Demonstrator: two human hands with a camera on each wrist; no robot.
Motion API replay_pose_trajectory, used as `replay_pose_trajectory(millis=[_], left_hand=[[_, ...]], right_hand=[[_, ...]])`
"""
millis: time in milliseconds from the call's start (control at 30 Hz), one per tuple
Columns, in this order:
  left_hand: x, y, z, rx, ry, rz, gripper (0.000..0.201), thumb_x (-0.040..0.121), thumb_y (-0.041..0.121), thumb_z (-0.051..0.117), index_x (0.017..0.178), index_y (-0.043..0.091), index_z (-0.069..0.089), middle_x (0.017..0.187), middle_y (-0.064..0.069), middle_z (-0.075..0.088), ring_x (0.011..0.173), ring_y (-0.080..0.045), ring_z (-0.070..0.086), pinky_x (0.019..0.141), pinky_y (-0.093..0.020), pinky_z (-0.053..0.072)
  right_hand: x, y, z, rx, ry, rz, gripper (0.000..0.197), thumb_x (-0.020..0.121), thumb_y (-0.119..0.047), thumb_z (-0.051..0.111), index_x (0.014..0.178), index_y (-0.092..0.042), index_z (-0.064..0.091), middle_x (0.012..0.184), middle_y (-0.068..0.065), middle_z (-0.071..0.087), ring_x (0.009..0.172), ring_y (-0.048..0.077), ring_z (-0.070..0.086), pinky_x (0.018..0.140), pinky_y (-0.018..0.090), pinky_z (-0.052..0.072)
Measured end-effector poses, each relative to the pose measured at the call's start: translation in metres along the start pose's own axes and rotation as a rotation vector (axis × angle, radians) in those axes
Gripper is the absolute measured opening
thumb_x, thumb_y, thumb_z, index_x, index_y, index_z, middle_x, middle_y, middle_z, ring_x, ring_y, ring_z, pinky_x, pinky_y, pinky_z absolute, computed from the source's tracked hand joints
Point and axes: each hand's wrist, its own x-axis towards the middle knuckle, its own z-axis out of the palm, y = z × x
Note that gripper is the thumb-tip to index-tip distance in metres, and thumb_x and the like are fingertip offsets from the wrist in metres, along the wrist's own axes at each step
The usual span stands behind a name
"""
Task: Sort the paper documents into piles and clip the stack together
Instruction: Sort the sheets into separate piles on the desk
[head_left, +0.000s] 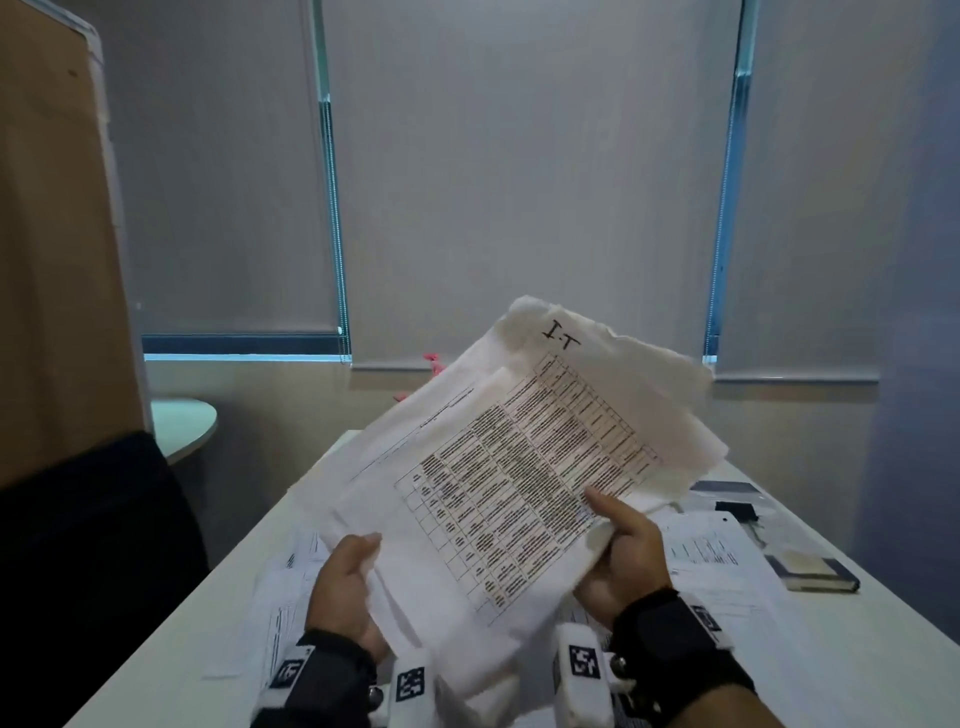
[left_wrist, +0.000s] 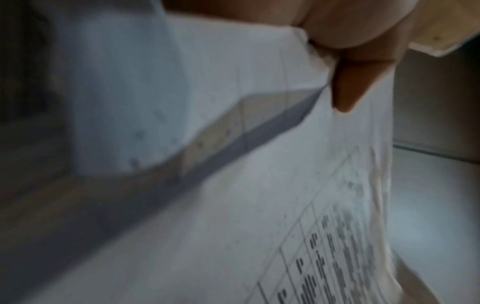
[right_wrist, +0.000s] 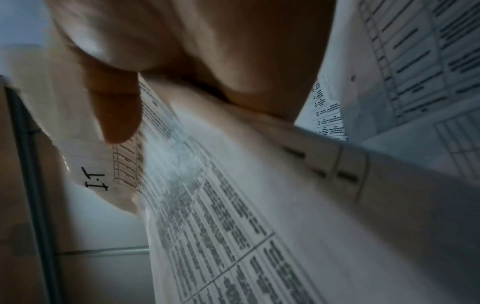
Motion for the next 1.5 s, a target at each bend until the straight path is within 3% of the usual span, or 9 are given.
replay_pose_trajectory(millis=[167,367,533,667,767,933,1200,1333,1500], left_hand=[[0.009,-0.004,-0.009,0.025,0.041,-0.055,0.054,0.077,0.024,0.076,0.126,0.004,0.065,0.129,-0.025,0.066,0.118,-0.045,0.063,0.108,-0.064,0.041],[0.007,0.012,-0.005,0.089,-0.056,-0.072,0.041,0.085,0.010,0.063,0.124,-0.005,0.063,0.116,-0.030,0.070,0.109,-0.044,0.068,0.103,-0.056,0.047],[0.013,0.065,-0.008,0.290,-0.063,0.236,0.027,0.085,-0.002,0.061,0.112,-0.001,0.067,0.099,-0.020,0.077,0.084,-0.034,0.077,0.080,-0.047,0.059],[0.017,0.098,-0.015,0.395,-0.162,0.306,0.066,0.051,0.012,0.084,0.113,-0.002,0.068,0.109,-0.024,0.074,0.098,-0.044,0.072,0.095,-0.057,0.052],[0.009,0.093,-0.019,0.477,-0.214,0.298,0.086,0.036,0.025,0.095,0.113,-0.003,0.067,0.108,-0.024,0.074,0.101,-0.047,0.070,0.092,-0.056,0.054],[-0.003,0.077,-0.027,0.546,-0.335,0.177,0.110,0.020,0.033,0.102,0.116,-0.006,0.065,0.109,-0.028,0.073,0.094,-0.043,0.073,0.069,-0.044,0.063],[-0.004,0.073,-0.036,0.595,-0.260,0.156,0.103,0.019,0.031,0.099,0.110,-0.005,0.068,0.105,-0.026,0.075,0.092,-0.041,0.074,0.075,-0.048,0.060],[-0.001,0.060,-0.043,0.655,-0.141,0.184,0.056,0.048,0.005,0.068,0.104,-0.004,0.070,0.099,-0.025,0.076,0.097,-0.050,0.069,0.096,-0.066,0.050],[0.001,0.076,-0.016,0.587,-0.087,0.344,0.047,0.050,0.008,0.066,0.096,-0.001,0.068,0.084,-0.017,0.077,0.088,-0.045,0.068,0.079,-0.050,0.055]], right_hand=[[0.007,0.009,-0.001,-0.083,-0.034,-0.044,0.049,0.056,-0.015,0.085,0.099,0.003,0.070,0.107,0.022,0.062,0.103,0.042,0.059,0.101,0.056,0.043],[0.007,-0.004,-0.004,-0.136,-0.034,-0.112,0.021,0.082,-0.007,0.058,0.092,0.001,0.075,0.106,0.027,0.069,0.098,0.042,0.068,0.093,0.055,0.051],[0.014,-0.054,-0.025,-0.164,0.007,-0.391,0.058,0.072,-0.010,0.070,0.127,0.000,0.057,0.122,0.024,0.065,0.110,0.039,0.063,0.097,0.057,0.049],[0.012,-0.086,-0.042,-0.641,0.032,-0.415,0.085,0.041,-0.037,0.095,0.113,-0.003,0.064,0.107,0.020,0.072,0.094,0.035,0.068,0.083,0.049,0.056],[0.006,-0.090,-0.044,-1.010,-0.033,-0.298,0.045,0.066,-0.004,0.079,0.109,-0.008,0.066,0.104,0.008,0.074,0.097,0.032,0.069,0.073,0.037,0.054],[0.006,-0.074,-0.057,-1.093,-0.071,-0.187,0.075,0.048,0.000,0.053,0.119,-0.023,0.060,0.108,0.007,0.071,0.091,0.025,0.069,0.063,0.034,0.052],[0.016,-0.048,-0.049,-1.020,0.049,-0.250,0.049,0.053,0.002,0.058,0.100,-0.010,0.068,0.092,0.007,0.075,0.095,0.028,0.068,0.081,0.045,0.055],[0.019,-0.036,-0.051,-1.087,0.099,-0.196,0.033,0.057,0.000,0.059,0.086,-0.006,0.073,0.087,0.010,0.075,0.095,0.034,0.066,0.088,0.052,0.053],[0.019,-0.047,-0.049,-0.700,0.096,-0.249,0.033,0.061,0.010,0.056,0.086,-0.002,0.074,0.099,0.026,0.072,0.098,0.049,0.064,0.088,0.065,0.050]])
